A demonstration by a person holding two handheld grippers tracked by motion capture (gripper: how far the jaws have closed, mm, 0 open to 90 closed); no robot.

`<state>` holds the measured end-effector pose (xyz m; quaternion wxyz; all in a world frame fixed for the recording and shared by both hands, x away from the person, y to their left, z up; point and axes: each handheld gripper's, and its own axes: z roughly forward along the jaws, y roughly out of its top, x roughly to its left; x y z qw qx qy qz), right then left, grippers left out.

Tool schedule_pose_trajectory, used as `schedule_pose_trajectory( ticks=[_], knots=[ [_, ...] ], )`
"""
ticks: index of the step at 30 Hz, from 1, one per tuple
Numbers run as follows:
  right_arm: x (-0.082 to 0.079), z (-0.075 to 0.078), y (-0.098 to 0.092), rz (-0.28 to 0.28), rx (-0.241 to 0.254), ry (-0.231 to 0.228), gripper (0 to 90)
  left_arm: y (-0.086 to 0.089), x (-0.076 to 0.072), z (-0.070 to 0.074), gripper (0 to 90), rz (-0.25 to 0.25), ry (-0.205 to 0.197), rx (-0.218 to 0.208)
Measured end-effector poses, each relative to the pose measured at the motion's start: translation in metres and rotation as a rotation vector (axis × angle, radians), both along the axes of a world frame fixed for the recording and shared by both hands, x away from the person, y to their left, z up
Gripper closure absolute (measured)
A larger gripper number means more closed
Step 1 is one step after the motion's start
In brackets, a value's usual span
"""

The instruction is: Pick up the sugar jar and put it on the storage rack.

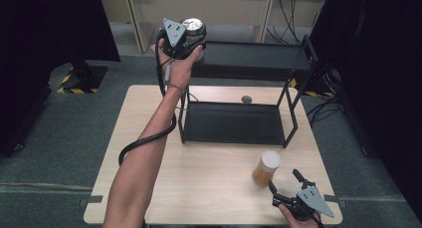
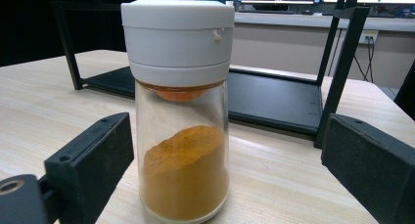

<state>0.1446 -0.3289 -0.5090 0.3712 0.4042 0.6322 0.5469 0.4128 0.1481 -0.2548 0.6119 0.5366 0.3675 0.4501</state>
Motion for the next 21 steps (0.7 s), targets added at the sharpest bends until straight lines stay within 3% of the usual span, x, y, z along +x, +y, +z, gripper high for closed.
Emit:
schedule_pose_trajectory(
  ticks=[6,10,21],
  knots=[
    [0.0,0.0,0.0,0.0,-0.001,-0.001,5.3,0.001,0.0,0.0,33.1,-0.014,0.016,-0.028],
    [0.0,0.0,0.0,0.001,-0.002,-0.002,5.3,0.0,-0.003,0.004,17.8,-0.007,0.024,-0.044],
    [0.0,0.0,0.0,0.0,-0.005,-0.002,5.3,0.001,-0.027,0.014,13.3,0.021,0.019,-0.013]
  ],
)
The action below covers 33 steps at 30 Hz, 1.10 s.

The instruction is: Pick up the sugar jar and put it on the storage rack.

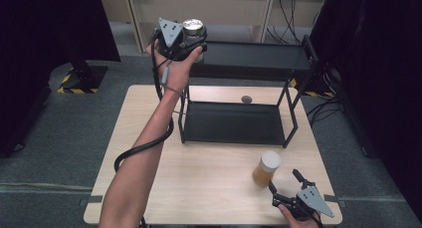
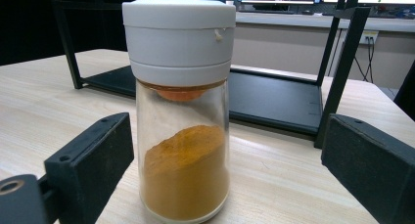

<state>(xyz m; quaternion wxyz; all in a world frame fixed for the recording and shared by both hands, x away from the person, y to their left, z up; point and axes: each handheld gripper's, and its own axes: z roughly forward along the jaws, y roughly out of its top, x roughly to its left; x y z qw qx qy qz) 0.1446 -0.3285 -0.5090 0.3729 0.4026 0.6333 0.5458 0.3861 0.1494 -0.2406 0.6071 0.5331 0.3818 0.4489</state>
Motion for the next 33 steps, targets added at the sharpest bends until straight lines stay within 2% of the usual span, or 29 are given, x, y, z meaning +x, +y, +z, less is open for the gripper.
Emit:
schedule_pose_trajectory(
  ticks=[6,10,19,33],
  knots=[
    [0.0,0.001,0.0,0.004,-0.002,0.002,5.3,0.002,-0.014,0.003,12.4,-0.011,-0.008,0.024],
    [0.001,0.001,-0.001,0.005,0.002,0.004,5.3,0.005,-0.023,0.001,12.3,-0.01,-0.007,0.018],
    [0.0,0.001,0.0,0.005,-0.005,0.001,5.3,0.015,-0.044,-0.014,11.8,-0.03,-0.017,0.028],
    [0.0,0.0,0.0,0.006,-0.005,-0.001,5.3,0.018,-0.067,-0.038,11.4,-0.071,-0.048,0.053]
  ],
)
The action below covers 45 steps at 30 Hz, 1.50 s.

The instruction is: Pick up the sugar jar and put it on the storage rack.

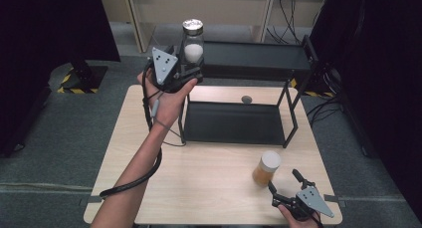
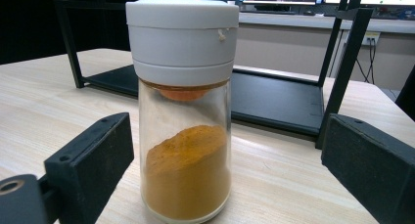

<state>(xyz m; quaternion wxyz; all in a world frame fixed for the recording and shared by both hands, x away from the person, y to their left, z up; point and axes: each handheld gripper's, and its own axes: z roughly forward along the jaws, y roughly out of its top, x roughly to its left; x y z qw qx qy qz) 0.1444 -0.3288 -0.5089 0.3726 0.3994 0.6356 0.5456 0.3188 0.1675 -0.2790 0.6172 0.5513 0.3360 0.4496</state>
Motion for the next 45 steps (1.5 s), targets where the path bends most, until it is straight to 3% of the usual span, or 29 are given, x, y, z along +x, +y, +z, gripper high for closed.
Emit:
schedule_pose_trajectory(
  ticks=[13,31,45],
  knots=[
    [0.0,0.0,0.001,0.0,-0.002,0.0,5.3,0.003,-0.017,-0.029,11.3,-0.031,-0.009,0.012],
    [-0.001,0.0,0.001,0.0,-0.005,-0.003,5.3,0.006,-0.03,-0.061,11.0,-0.04,0.021,0.023],
    [-0.001,0.0,0.001,-0.001,-0.005,-0.002,5.3,0.009,-0.038,-0.087,10.8,-0.05,0.055,0.009]
  ],
)
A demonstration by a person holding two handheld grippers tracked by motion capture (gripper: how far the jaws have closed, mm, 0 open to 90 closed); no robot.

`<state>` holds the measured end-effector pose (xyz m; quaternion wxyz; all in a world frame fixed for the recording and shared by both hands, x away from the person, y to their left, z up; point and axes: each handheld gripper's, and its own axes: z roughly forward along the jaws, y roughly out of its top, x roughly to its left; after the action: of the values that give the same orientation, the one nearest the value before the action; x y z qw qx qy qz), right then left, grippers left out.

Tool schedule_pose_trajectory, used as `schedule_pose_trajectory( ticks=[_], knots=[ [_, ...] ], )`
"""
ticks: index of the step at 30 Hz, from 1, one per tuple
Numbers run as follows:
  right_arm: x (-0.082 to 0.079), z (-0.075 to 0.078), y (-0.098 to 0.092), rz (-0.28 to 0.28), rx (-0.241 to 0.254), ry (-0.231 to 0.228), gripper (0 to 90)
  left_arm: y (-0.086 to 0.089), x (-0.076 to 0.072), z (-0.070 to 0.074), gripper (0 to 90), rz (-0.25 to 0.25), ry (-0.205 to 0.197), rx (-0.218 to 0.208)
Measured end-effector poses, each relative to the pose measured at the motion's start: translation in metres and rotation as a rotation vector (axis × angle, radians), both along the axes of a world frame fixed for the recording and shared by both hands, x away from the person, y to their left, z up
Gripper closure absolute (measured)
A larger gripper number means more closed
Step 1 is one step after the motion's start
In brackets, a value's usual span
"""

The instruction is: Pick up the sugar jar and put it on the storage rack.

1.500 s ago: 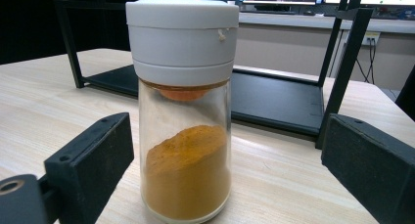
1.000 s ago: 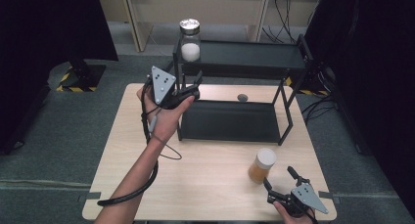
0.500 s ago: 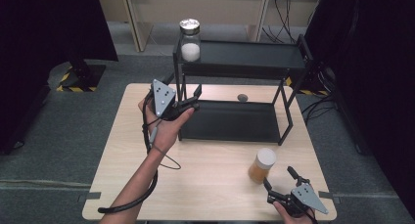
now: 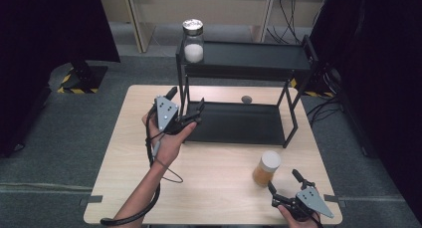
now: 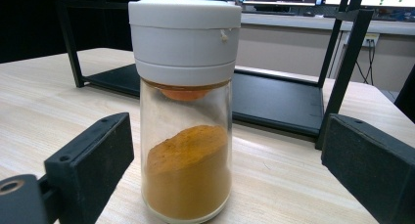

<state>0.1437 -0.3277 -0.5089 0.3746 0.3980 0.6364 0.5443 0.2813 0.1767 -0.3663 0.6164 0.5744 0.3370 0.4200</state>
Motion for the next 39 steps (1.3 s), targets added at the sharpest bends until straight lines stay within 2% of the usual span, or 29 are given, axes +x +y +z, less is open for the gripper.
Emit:
schedule_pose_trajectory(
  ticks=[18,28,32,39],
  knots=[
    [0.0,0.0,0.0,0.002,-0.003,0.001,5.3,0.007,-0.008,-0.027,10.6,-0.011,0.039,-0.015],
    [0.0,0.0,0.0,0.001,-0.004,-0.004,5.3,0.01,-0.016,-0.044,10.4,-0.017,0.056,-0.007],
    [0.0,0.0,0.0,0.002,-0.005,-0.002,5.3,0.009,-0.021,-0.055,10.6,-0.012,0.042,-0.015],
    [0.0,0.0,0.0,0.002,-0.005,-0.004,5.3,0.01,-0.027,-0.064,10.6,-0.017,0.057,-0.013]
  ],
)
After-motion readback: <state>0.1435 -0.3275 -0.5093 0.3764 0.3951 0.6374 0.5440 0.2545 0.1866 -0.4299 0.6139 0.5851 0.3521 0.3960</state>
